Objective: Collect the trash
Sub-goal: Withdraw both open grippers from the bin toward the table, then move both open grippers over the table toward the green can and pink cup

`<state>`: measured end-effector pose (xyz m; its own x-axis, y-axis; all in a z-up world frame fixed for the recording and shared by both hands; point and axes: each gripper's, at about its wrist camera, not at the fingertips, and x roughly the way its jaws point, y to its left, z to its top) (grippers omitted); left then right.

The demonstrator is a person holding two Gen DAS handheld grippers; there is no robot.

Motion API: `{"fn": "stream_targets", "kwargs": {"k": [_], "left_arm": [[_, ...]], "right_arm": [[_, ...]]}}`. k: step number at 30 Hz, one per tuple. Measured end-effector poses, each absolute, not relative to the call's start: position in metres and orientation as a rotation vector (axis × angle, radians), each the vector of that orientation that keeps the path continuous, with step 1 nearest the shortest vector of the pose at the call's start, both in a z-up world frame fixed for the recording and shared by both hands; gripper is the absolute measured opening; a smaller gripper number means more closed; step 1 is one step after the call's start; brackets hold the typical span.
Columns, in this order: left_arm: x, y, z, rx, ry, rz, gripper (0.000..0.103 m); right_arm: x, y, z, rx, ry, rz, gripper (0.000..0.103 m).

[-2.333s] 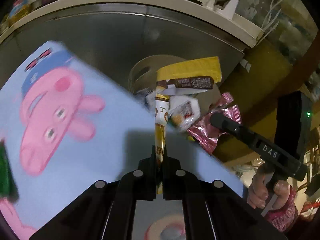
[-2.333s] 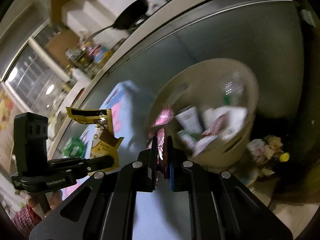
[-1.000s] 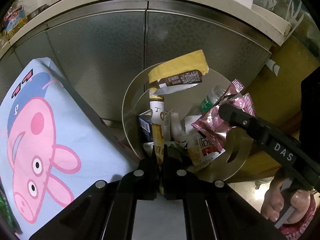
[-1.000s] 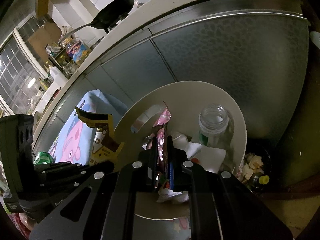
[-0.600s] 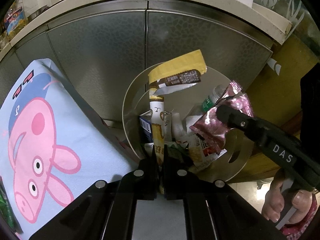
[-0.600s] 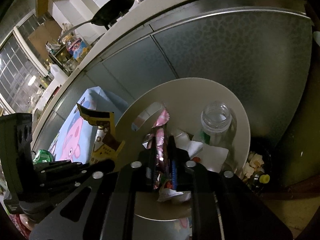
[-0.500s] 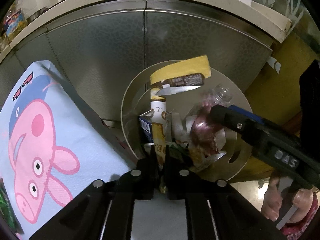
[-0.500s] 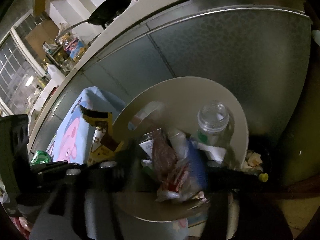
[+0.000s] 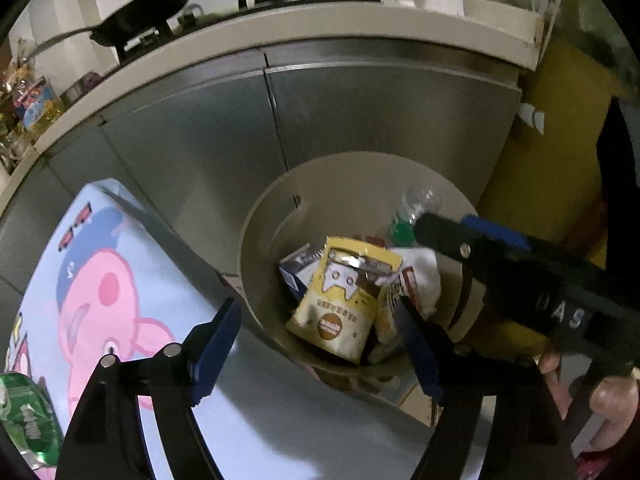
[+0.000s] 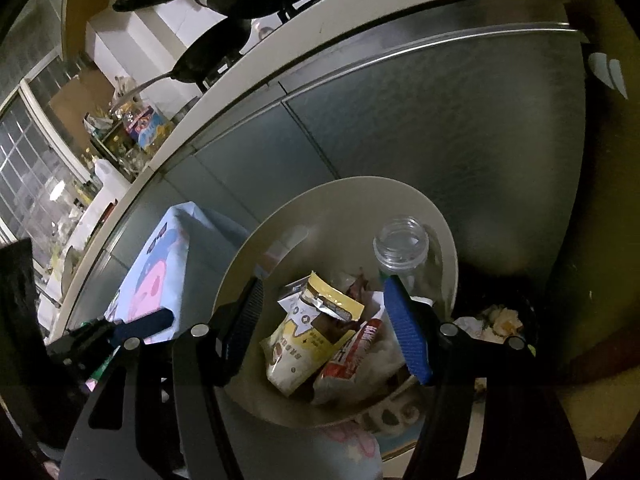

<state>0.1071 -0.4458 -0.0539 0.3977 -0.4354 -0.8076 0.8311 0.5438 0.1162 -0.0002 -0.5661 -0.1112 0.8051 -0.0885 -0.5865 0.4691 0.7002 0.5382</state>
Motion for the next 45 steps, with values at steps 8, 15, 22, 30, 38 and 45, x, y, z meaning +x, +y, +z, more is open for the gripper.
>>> {"fn": "stream_targets", "kwargs": {"k": [8, 15, 22, 30, 38, 45], "left_arm": [[0.095, -0.439, -0.035, 0.559, 0.744, -0.834, 0.079], [0.091, -0.424, -0.023, 0.536, 0.721, -0.799, 0.079], [0.091, -0.397, -0.016, 0.51, 0.716, -0.749, 0.079], [0.092, -0.358, -0.01, 0.483, 0.723, -0.685, 0.079], [0.091, -0.308, -0.01, 0.424, 0.758, -0.611, 0.079], [0.092, -0.256, -0.023, 0.397, 0.786, -0.525, 0.08]], "right_arm": [[-0.012, -0.563, -0.104, 0.743, 0.54, -0.336, 0.062], [-0.026, -0.554, -0.09, 0.747, 0.508, -0.324, 0.062], [-0.033, -0.532, -0.071, 0.715, 0.483, -0.297, 0.062], [-0.032, -0.507, -0.057, 0.705, 0.482, -0.262, 0.062], [-0.03, -0.466, -0.056, 0.709, 0.503, -0.203, 0.062], [-0.018, -0.416, -0.069, 0.703, 0.579, -0.13, 0.062]]}}
